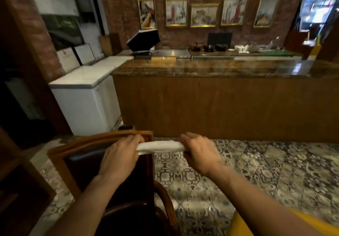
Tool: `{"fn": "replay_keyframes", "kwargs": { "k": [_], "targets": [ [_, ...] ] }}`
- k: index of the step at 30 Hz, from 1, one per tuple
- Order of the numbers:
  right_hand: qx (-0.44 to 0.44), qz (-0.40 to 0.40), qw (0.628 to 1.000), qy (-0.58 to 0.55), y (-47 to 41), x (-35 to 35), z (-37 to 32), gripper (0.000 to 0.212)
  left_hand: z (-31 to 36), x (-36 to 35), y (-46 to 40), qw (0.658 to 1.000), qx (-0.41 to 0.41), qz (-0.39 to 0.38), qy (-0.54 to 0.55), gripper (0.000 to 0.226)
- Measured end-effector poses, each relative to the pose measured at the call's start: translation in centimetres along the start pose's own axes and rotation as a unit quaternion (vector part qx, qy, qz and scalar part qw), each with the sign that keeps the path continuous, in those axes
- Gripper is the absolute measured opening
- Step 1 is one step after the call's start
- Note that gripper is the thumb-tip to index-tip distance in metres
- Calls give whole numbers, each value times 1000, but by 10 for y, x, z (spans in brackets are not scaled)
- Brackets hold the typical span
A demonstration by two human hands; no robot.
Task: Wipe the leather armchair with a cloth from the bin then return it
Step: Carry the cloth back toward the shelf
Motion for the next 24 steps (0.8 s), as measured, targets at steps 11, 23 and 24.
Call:
{"fn": "replay_keyframes", "kwargs": {
  "k": [11, 23, 24],
  "targets": [
    [35, 53, 998, -17, -53, 78, -56, 34, -30, 122, 11, 997, 11, 75, -26, 31],
    [193, 107, 974, -51, -101, 146, -330, 38, -169, 313, 172, 968, 146, 156, -130, 23],
    [212, 115, 969, -56, -102, 152, -369, 38, -188, 337, 199, 962, 169, 163, -141, 23]
  ]
}}
Point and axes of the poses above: each hand's wrist, its own y-axis away from the middle knuckle, its own x-axis out of the back of the hand, z = x × y, the point moved 8 cm from there along -y, towards the middle knuckle, and after that the axes turned 13 degrees about y, right-handed, at the moved point
